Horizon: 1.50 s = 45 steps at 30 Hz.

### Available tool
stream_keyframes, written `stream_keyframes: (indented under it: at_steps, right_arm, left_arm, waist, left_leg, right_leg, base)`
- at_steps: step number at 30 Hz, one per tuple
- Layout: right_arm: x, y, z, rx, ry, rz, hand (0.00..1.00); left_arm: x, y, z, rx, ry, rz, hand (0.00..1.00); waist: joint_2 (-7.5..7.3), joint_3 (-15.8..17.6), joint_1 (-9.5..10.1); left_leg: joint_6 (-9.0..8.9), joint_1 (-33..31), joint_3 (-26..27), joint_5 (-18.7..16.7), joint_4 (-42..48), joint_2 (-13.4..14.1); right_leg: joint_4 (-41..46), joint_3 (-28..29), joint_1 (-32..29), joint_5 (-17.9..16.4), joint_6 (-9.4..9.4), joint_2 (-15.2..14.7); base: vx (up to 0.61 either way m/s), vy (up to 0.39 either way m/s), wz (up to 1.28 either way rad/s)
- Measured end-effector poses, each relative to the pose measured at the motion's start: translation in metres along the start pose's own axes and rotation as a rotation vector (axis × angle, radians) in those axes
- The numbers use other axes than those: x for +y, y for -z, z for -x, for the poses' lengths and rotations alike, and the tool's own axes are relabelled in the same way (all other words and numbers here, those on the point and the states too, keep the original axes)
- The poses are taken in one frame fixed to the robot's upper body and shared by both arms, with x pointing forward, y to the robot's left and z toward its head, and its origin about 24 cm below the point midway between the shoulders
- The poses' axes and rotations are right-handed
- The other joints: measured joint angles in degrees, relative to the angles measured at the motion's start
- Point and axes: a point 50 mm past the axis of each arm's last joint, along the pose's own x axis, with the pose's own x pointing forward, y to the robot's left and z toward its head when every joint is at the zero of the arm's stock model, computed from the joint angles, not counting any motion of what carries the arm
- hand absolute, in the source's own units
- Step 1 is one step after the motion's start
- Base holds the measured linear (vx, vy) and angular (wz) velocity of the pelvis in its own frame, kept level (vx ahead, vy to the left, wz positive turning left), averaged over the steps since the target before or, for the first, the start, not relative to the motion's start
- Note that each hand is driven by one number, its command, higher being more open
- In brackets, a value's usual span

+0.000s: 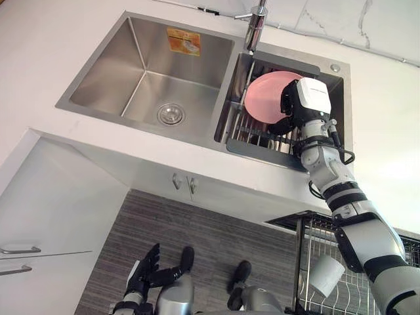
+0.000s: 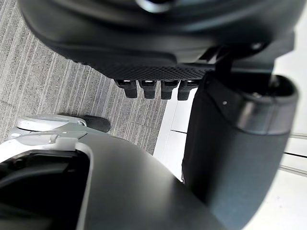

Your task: Walk over to the sink, pick up the cup, carry it to the dishwasher, place the cup inside the dishwasher, then close the dishwasher door

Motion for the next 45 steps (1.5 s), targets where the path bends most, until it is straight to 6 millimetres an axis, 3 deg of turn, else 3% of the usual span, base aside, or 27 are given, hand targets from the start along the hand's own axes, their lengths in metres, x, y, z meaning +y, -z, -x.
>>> stream_keyframes:
  at_steps: [16, 25, 31, 32, 34, 45]
  right_arm:
    - [-0.002, -0.006, 0.017, -0.070, 0.041, -0.063, 0.00]
    - [0.022, -0.005, 0.054, -0.047, -0.037, -0.214, 0.00]
    - [0.021, -0.004, 0.073, -0.049, -0.011, -0.279, 0.00]
    - [0.021, -0.003, 0.079, -0.048, -0.012, -0.284, 1.00]
    - [0.023, -0.001, 0.084, -0.048, -0.017, -0.288, 1.00]
    - [0.032, -0.003, 0.099, -0.069, -0.066, -0.269, 1.00]
  left_arm:
    - [0.000, -0.001, -0.001, 0.003, 0.000, -0.001, 1.00]
    - [0.006, 0.004, 0.001, 0.038, -0.011, -0.018, 1.00]
    - [0.008, 0.011, 0.003, 0.076, -0.020, -0.020, 1.00]
    - [0.008, 0.012, 0.003, 0.085, -0.021, -0.023, 1.00]
    - [0.008, 0.014, 0.004, 0.095, -0.021, -0.029, 1.00]
    - [0.008, 0.025, 0.009, 0.146, -0.025, -0.033, 1.00]
  waist:
    - [-0.19, -0.09, -0.45]
    - [-1.78, -1.26, -1.73]
    - [-1.86, -2.91, -2.92]
    - [-1.88, -3.28, -2.99]
    - [-1.87, -4.27, -3.11]
    - [-1.38, -6.73, -4.49]
  left_leg:
    - [-0.02, 0.38, 0.98, -0.01, 0.01, 0.05]
    - [-0.45, 2.11, 2.84, -0.35, 0.00, 0.52]
    - [-0.39, 2.52, 4.46, -0.37, 0.00, 0.62]
    - [-0.42, 3.01, 5.13, -0.39, 0.00, 0.71]
    - [-0.44, 3.38, 7.24, -0.40, 0.00, 0.74]
    - [-0.66, 4.46, 7.72, -0.66, 0.00, 1.28]
  right_leg:
    - [-0.03, 0.16, 0.14, 0.05, 0.02, 0.00]
    - [0.04, 1.93, 1.12, 0.20, -0.19, 0.35]
    - [-0.08, 2.59, 1.30, 0.32, -0.21, 0.35]
    - [-0.27, 2.50, 1.97, 0.31, -0.19, 0.35]
    - [-0.55, 2.51, 2.57, 0.32, -0.17, 0.41]
    - [-0.68, 3.08, 3.36, 0.12, 0.03, 0.86]
  base:
    - [0.00, 0.000, 0.00]
    - [-0.01, 0.002, -0.10]
    - [0.00, 0.006, -0.06]
    - [0.04, 0.007, 0.01]
    - [0.00, 0.000, 0.00]
    - [-0.01, -0.003, -0.02]
